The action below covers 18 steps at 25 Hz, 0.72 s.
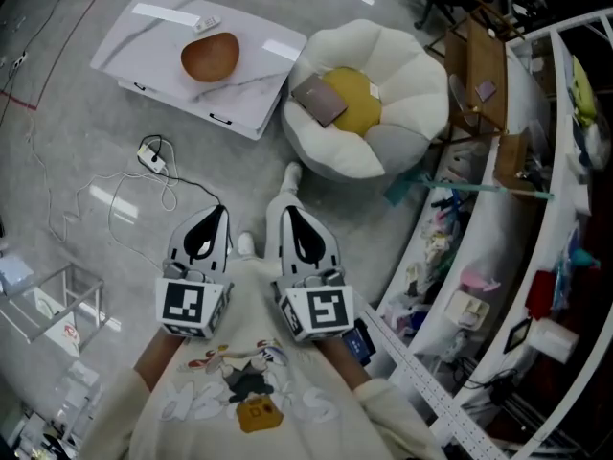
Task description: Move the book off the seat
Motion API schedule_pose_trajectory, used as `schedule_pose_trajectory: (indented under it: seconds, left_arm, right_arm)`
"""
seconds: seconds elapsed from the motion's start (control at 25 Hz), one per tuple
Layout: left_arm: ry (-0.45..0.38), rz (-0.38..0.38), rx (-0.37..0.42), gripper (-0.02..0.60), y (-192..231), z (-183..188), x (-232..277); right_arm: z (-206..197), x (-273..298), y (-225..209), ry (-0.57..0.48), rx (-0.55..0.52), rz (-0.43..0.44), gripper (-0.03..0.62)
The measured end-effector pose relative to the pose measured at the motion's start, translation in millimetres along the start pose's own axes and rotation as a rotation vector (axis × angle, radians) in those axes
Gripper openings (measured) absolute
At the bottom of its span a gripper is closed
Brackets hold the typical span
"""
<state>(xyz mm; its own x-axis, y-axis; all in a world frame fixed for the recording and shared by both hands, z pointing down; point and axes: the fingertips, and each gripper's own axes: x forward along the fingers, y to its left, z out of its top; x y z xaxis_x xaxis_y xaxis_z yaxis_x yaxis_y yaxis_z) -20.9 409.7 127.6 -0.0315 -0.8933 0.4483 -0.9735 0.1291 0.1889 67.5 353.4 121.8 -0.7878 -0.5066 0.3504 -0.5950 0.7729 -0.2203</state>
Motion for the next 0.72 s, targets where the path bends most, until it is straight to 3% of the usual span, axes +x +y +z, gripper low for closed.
schedule_pose_trajectory:
  seconds: [0.2,0.4,0.72]
  left_arm:
    - [0.058,0.034,0.024,0.01,1,42,69]
    - [0.041,0.074,0.078,0.01,-8,101,139]
    - [0.125,0.079,0.131,0.011,-33,135,215]
  right_arm:
    - [40,48,-59,-0.008,0.097,0.047,0.009]
    - [81,92,-137,-0.034,0.15,0.046,0.008]
    - [83,133,-244,-0.018,0.305,0.048,0.008]
